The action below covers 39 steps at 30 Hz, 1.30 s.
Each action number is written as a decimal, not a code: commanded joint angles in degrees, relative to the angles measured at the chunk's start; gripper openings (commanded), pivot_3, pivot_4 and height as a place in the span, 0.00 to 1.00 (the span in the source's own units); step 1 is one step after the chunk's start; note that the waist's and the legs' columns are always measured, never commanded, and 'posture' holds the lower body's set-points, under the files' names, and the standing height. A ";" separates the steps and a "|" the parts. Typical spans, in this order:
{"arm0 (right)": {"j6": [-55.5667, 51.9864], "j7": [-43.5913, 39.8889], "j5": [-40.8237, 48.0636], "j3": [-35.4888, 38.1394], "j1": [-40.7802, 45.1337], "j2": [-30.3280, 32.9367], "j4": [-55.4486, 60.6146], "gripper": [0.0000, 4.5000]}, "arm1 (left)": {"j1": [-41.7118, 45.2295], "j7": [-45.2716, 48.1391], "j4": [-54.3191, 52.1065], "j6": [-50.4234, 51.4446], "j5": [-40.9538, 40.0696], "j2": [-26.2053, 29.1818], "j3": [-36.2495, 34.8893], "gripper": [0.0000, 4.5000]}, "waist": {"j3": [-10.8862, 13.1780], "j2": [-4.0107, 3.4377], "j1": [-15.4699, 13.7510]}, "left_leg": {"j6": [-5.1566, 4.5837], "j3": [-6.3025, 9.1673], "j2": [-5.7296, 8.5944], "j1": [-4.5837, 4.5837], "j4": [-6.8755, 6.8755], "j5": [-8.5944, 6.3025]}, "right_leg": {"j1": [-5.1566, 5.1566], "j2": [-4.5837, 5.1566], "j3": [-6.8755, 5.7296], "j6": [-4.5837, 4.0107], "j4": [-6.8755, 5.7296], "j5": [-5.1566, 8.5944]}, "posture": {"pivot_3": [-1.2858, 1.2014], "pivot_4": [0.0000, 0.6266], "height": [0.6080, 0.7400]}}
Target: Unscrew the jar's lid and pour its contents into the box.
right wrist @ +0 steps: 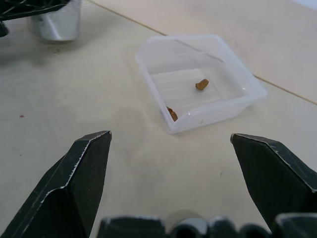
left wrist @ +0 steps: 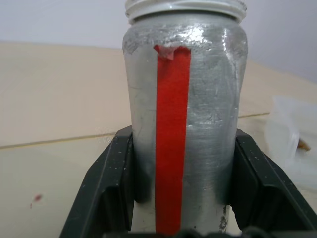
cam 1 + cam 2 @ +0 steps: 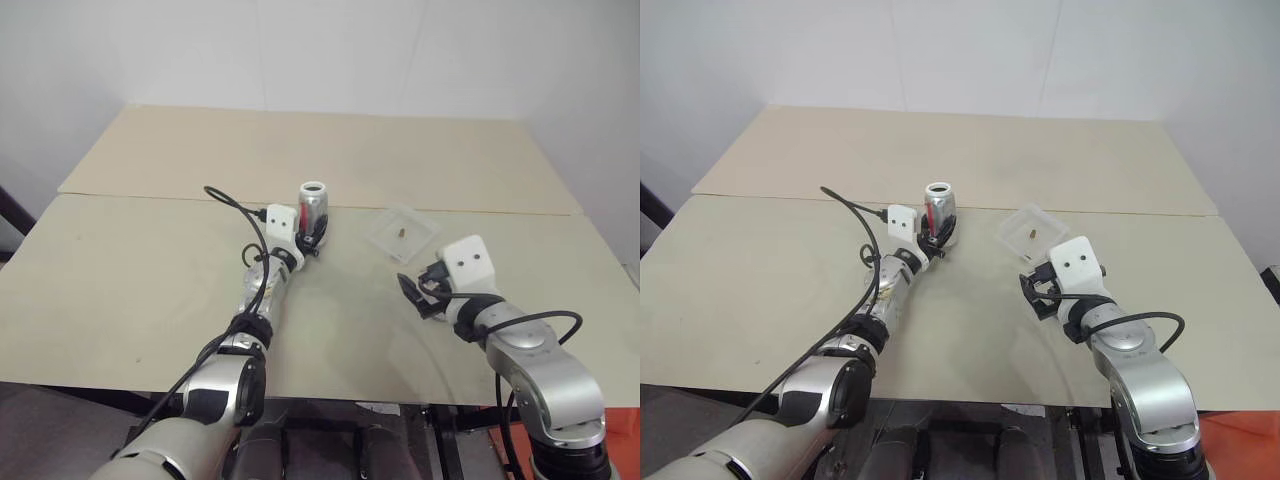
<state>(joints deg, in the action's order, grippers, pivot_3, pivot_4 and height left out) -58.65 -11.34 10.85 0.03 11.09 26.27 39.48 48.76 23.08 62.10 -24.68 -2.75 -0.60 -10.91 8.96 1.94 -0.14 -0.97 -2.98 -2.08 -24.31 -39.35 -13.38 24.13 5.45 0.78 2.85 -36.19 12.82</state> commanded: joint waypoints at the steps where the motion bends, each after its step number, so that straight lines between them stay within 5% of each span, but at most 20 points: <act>1: 2.82 -0.64 -0.91 -0.43 1.50 0.51 0.08 0.99 | -1.38 -2.00 -2.62 -3.37 0.56 -0.13 1.57 0.47 | 0.00 0.00 0.00 | 0.00 0.00 0.00 0.00 0.00 0.00 | 0.00 0.00 0.00 0.00 0.00 0.00 | 0.52 0.24 1.00; 11: 4.10 -1.41 -0.83 -0.27 1.76 -0.42 -1.04 0.99 | -4.89 -0.68 -3.55 -6.09 -0.17 -0.45 4.04 0.47 | -0.01 -0.01 0.01 | 0.00 0.00 0.00 0.03 0.00 0.00 | -0.03 0.00 0.00 0.00 -0.01 0.00 | 0.52 0.24 1.00; 18: 4.94 -1.73 -1.40 -1.15 1.97 0.02 -2.00 1.00 | -6.54 -0.05 -6.69 -7.38 -1.63 -0.75 3.88 0.98 | -0.01 -0.01 0.02 | 0.00 0.00 -0.01 0.03 0.00 0.00 | -0.03 0.00 0.00 0.00 0.00 0.00 | 0.52 0.24 1.00; 25: 6.07 -2.59 -1.61 -1.68 2.49 0.03 -3.40 1.00 | -13.28 2.60 -17.43 -4.56 -2.81 -0.31 6.13 0.99 | -0.02 -0.03 0.28 | 0.00 0.00 -0.03 0.03 0.00 0.00 | -0.02 -0.01 0.00 -0.01 0.00 0.00 | 0.52 0.24 1.00; 39: 8.26 -5.83 -2.03 -3.47 4.79 1.52 -6.65 1.00 | -39.90 -0.46 -61.67 14.80 -2.26 8.57 9.11 0.99 | -0.05 -0.08 0.83 | 0.01 -0.03 -0.20 0.14 0.02 0.00 | -0.04 -0.10 0.07 -0.07 -0.02 -0.04 | 0.52 0.24 1.00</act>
<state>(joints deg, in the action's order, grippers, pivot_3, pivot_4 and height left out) -52.51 -16.54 9.37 -4.04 15.12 26.85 31.85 9.72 22.90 5.75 -11.39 -4.66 7.18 -1.64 8.91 1.86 0.69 -0.97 -3.00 -2.28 -24.18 -39.33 -13.38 24.09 5.35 0.84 2.78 -36.21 12.79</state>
